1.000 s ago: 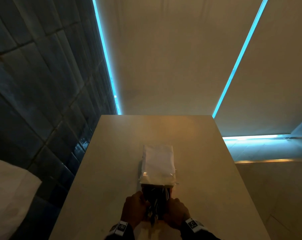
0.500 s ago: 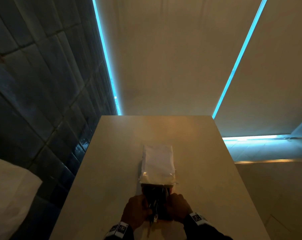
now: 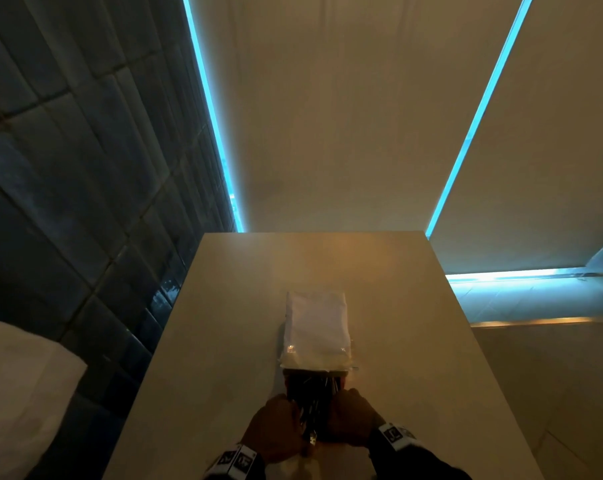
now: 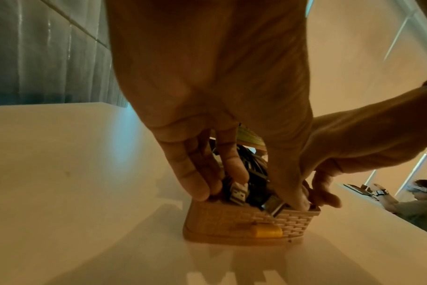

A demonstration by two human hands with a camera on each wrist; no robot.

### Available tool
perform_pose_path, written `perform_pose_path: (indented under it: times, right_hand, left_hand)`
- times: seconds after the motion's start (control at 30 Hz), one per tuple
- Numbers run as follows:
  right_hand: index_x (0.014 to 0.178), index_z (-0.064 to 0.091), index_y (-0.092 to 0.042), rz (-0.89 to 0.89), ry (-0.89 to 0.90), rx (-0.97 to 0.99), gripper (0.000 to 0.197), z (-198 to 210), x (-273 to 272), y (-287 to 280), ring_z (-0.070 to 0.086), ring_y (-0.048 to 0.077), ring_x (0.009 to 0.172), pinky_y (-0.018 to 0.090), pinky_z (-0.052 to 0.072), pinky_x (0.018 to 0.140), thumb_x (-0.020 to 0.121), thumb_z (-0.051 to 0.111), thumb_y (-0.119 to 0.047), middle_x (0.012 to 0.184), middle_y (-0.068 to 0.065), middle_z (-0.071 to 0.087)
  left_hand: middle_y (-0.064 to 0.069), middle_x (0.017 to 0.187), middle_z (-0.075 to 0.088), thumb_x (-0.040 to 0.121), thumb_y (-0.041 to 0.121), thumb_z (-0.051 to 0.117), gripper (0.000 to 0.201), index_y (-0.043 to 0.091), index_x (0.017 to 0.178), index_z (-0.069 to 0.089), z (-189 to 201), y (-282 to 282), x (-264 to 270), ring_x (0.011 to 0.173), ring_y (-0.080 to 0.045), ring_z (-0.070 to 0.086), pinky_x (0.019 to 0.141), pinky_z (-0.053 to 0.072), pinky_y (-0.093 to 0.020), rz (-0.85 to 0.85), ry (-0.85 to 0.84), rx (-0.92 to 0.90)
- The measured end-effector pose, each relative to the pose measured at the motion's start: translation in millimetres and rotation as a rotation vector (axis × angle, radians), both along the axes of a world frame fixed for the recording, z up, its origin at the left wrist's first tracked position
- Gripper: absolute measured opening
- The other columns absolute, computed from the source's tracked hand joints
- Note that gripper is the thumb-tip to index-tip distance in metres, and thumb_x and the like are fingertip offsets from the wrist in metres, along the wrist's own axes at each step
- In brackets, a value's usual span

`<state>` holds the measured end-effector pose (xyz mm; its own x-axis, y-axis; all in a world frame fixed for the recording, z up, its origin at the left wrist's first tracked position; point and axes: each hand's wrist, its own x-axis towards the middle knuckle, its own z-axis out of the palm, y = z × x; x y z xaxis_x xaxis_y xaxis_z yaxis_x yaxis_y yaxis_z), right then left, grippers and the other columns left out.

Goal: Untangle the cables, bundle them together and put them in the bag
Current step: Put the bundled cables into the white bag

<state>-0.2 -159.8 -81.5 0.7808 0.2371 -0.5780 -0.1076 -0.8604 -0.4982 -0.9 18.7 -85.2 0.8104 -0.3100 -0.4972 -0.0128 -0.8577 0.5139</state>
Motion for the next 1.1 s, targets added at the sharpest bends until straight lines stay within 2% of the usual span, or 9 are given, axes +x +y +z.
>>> perform_pose_path:
  times: [0.17,0.4,0.57,0.73,0.8,0.87,0.9,1.0,1.1]
  right_hand:
    - [0.118,0.053,-0.022,0.022,-0.048,-0.057,0.051,-20.8,0.6,-1.9,0.058,0.028,0.102,0.034,0.049,0.084,0.08,0.051,-0.056,0.117,0.009,0.059]
    - [0.126,0.052,-0.014,-0.004,-0.054,-0.058,0.051,-11.3,-2.9,-0.7,0.056,0.032,0.11,0.036,0.048,0.089,0.088,0.055,-0.048,0.123,0.016,0.056]
    - [0.116,0.06,-0.019,0.027,-0.041,0.007,0.045,-10.6,0.2,-2.8,0.064,0.026,0.101,0.028,0.048,0.081,0.085,0.055,-0.052,0.113,0.009,0.066]
    - [0.108,0.063,-0.012,0.008,0.027,0.071,0.068,0.1,4.1,-4.6,0.063,0.022,0.094,0.021,0.043,0.078,0.072,0.044,-0.066,0.109,0.012,0.067]
    - [0.1,0.063,-0.005,0.022,0.078,0.05,0.051,5.7,5.9,-3.9,0.061,0.024,0.086,0.022,0.039,0.076,0.081,0.05,-0.05,0.099,0.018,0.066]
    - [0.088,0.061,-0.009,-0.002,0.116,0.022,0.021,4.4,6.0,-4.2,0.062,0.021,0.081,0.024,0.042,0.071,0.09,0.055,-0.028,0.077,0.007,0.059]
    - [0.09,0.063,-0.009,-0.023,0.121,0.017,0.015,5.0,5.3,-3.6,0.065,0.024,0.09,0.023,0.043,0.068,0.09,0.056,-0.022,0.075,0.002,0.058]
    - [0.118,0.06,-0.009,-0.013,0.08,0.041,0.041,-2.7,5.9,0.4,0.061,0.028,0.109,0.024,0.046,0.078,0.09,0.058,-0.04,0.11,0.012,0.065]
    - [0.124,0.055,-0.022,0.025,-0.035,0.015,0.058,-7.2,2.4,5.8,0.06,0.025,0.108,0.03,0.048,0.088,0.082,0.057,-0.062,0.12,0.008,0.062]
  left_hand:
    - [-0.005,0.107,0.056,0.067,0.033,0.075,0.042,0.012,0.101,0.064,-4.9,-2.3,1.2,0.099,-0.021,0.06,0.084,0.05,-0.026,0.026,0.014,0.032]
    - [-0.011,0.104,0.064,0.079,0.036,0.064,0.035,0.01,0.102,0.063,-10.1,-11.6,10.4,0.097,-0.027,0.064,0.074,0.048,-0.027,0.01,-0.036,0.095]
    - [0.003,0.077,0.068,0.078,0.03,0.065,0.014,0.016,0.076,0.067,-14.0,-13.9,17.3,0.072,-0.009,0.061,0.05,0.037,-0.007,0.064,-0.066,-0.014]
    - [0.012,0.068,0.055,0.076,0.029,0.062,0.015,0.027,0.064,0.054,-23.5,-16.9,11.3,0.064,-0.007,0.056,0.05,0.042,-0.014,0.136,-0.153,-0.053]
    - [0.012,0.08,0.054,0.072,0.036,0.068,0.013,0.032,0.072,0.056,-20.5,-16.3,9.5,0.067,-0.004,0.051,0.054,0.041,-0.014,0.131,-0.17,-0.047]
    - [0.008,0.097,0.049,0.066,0.046,0.074,0.037,0.027,0.094,0.06,-24.5,-12.6,8.2,0.079,-0.008,0.05,0.061,0.038,-0.015,0.128,-0.177,-0.01]
    - [0.008,0.098,0.046,0.063,0.049,0.075,0.046,0.027,0.099,0.058,-26.8,-11.6,7.3,0.082,-0.009,0.05,0.063,0.038,-0.015,0.136,-0.171,-0.004]
    - [0.01,0.097,0.046,0.067,0.053,0.073,0.045,0.03,0.103,0.056,-28.1,-12.6,2.6,0.084,-0.008,0.051,0.066,0.04,-0.016,0.154,-0.2,-0.017]
    - [0.01,0.108,0.056,0.08,0.046,0.067,0.039,0.028,0.114,0.06,-28.1,-11.7,-0.6,0.093,-0.006,0.056,0.071,0.038,-0.011,0.104,-0.274,-0.077]
